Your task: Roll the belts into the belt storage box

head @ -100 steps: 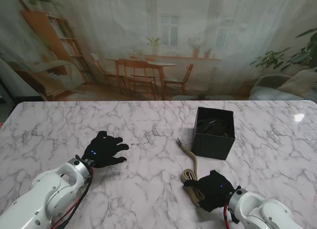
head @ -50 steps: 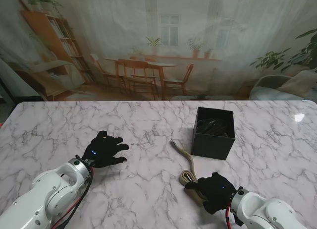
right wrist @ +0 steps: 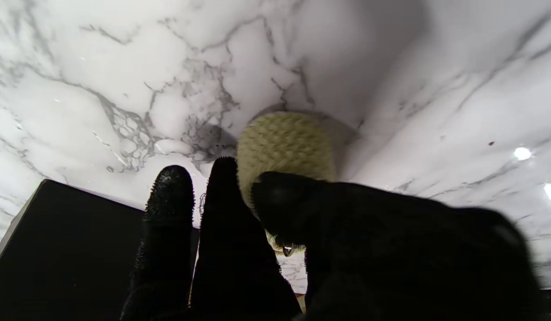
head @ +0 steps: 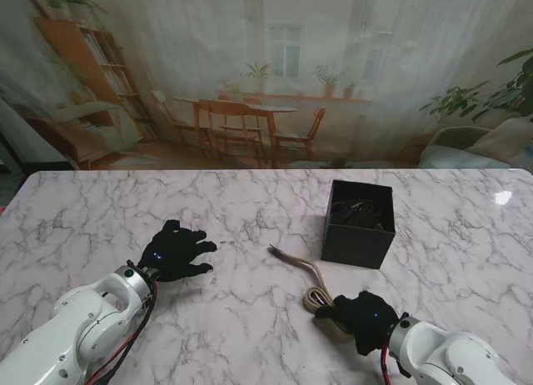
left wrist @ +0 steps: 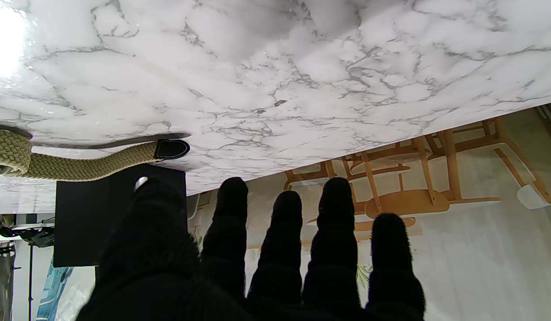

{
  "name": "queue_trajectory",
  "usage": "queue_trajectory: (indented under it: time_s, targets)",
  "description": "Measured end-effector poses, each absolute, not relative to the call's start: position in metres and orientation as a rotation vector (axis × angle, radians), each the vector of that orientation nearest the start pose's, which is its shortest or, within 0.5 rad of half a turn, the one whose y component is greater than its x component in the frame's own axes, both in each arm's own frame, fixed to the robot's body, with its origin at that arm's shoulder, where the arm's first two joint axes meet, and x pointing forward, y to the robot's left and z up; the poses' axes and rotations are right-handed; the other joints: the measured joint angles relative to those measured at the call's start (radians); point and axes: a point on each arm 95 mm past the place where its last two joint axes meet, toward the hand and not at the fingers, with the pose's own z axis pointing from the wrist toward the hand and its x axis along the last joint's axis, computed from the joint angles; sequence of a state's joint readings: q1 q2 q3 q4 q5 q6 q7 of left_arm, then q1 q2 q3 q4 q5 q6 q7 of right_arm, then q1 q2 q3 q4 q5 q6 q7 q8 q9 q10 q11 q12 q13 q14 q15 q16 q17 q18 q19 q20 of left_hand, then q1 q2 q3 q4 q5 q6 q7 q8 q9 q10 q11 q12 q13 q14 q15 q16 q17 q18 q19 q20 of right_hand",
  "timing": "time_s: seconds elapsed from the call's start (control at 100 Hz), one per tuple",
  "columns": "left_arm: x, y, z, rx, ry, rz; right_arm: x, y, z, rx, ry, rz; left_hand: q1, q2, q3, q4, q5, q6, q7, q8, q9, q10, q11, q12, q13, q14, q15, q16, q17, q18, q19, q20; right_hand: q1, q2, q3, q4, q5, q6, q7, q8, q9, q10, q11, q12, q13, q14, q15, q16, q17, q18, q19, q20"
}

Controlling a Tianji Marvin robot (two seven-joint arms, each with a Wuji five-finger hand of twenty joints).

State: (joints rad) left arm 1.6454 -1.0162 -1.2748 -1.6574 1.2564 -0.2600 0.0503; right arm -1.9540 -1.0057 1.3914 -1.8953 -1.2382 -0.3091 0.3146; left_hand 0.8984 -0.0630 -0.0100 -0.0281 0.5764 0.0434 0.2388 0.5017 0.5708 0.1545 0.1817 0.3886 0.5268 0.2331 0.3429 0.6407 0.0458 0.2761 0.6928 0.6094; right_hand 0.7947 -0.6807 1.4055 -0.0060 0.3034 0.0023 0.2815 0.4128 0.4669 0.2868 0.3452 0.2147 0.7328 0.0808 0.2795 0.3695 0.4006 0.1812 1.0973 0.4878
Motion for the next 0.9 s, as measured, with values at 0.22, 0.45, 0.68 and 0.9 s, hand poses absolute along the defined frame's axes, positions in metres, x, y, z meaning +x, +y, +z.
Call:
queue_trajectory:
  time_s: [0.22,0.45,0.68,0.9]
  targets:
    - [0.375,0.013,-0.324,-0.813,1.778,-1.418,0.286,-0.012,-0.355,1.006,2.097,1.22,0.0,0.0,0.0,0.0,0.0,0.0,0.0,0.0,0.0,0.0,0.0,0.0,0.0,0.0,0.0,0.0,0.0,0.0,0.0,0.0,-0.261,0.093,-0.163,-0.039,0.001,-0.006,0.091,-0.061,0.12,-0.033,0.122,0.088,0.123,-0.018,0.143,0.105,0.102,-0.001,0.104,0.047]
    - [0.375,0.013,-0.324,-0.816,1.782,-1.415,0.286,-0.008,-0.363,1.073,1.994,1.276,0.0,0.0,0.0,0.0,0.0,0.0,0.0,0.0,0.0,0.0,0.0,0.0,0.0,0.0,0.0,0.0,0.0,0.0,0.0,0.0,-0.299,0.13,-0.249,-0.045,0.015,0.036,0.101,-0.075,0.299,-0.06,0.188,0.175,0.295,-0.005,0.243,0.165,0.244,0.004,0.168,0.072]
    - [0.376,0.011,-0.325,-0.819,1.792,-1.414,0.284,-0.004,-0.364,1.142,1.982,1.302,0.0,0.0,0.0,0.0,0.0,0.0,0.0,0.0,0.0,0.0,0.0,0.0,0.0,0.0,0.0,0.0,0.0,0.0,0.0,0.0,-0.422,0.22,-0.546,-0.039,0.003,0.095,0.151,-0.148,0.464,-0.15,0.19,0.187,0.368,0.017,0.265,0.203,0.256,0.042,0.244,0.074]
    - [0.376,0.011,-0.326,-0.822,1.798,-1.412,0.284,-0.006,-0.361,1.072,1.99,1.292,0.0,0.001,0.0,0.0,0.0,0.0,0.0,0.0,0.0,0.0,0.0,0.0,0.0,0.0,0.0,0.0,0.0,0.0,0.0,0.0,-0.455,0.283,-0.699,-0.04,-0.006,-0.059,0.166,-0.149,0.465,-0.173,0.19,0.212,0.355,0.025,0.288,0.218,0.22,0.043,0.26,0.076]
